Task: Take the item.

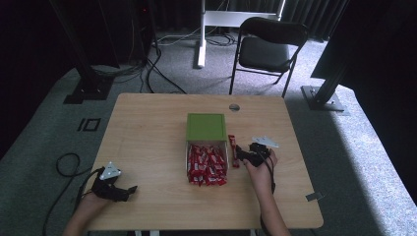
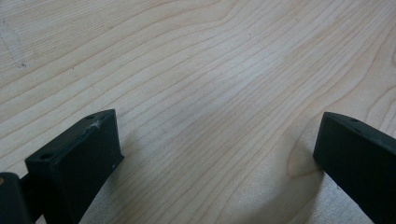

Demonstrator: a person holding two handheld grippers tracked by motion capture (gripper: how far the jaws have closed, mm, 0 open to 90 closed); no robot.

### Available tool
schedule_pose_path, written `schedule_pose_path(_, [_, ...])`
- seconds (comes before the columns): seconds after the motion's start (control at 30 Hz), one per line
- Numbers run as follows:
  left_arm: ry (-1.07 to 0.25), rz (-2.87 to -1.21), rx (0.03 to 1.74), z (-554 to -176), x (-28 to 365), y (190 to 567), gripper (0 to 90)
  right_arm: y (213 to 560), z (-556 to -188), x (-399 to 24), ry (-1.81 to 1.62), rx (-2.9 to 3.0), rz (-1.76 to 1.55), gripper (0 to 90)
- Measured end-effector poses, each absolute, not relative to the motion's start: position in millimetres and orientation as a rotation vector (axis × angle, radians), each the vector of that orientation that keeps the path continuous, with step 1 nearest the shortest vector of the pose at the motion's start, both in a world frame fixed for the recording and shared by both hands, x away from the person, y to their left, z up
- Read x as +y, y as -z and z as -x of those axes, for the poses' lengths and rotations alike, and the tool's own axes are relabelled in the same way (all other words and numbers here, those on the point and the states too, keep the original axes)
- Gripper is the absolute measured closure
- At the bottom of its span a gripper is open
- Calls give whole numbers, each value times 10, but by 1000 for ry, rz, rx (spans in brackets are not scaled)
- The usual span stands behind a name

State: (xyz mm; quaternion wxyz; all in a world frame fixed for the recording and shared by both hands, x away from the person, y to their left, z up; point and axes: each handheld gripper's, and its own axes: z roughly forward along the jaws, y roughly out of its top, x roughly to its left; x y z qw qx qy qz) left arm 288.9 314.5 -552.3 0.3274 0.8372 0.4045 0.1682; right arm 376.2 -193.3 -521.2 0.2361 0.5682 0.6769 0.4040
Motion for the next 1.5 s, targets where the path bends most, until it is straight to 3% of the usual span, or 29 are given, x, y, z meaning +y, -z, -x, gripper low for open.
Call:
schedule_pose_path(0.37, [-440, -2192, 1060, -2889, 3145, 5523, 15, 5299, -3629, -2257, -1039, 1884, -1552, 188])
schedule_pose_path(1.5, [-439, -2192, 1060, -2888, 3144, 5523, 16, 5474, -3140, -2872, -984, 2156, -1292, 148])
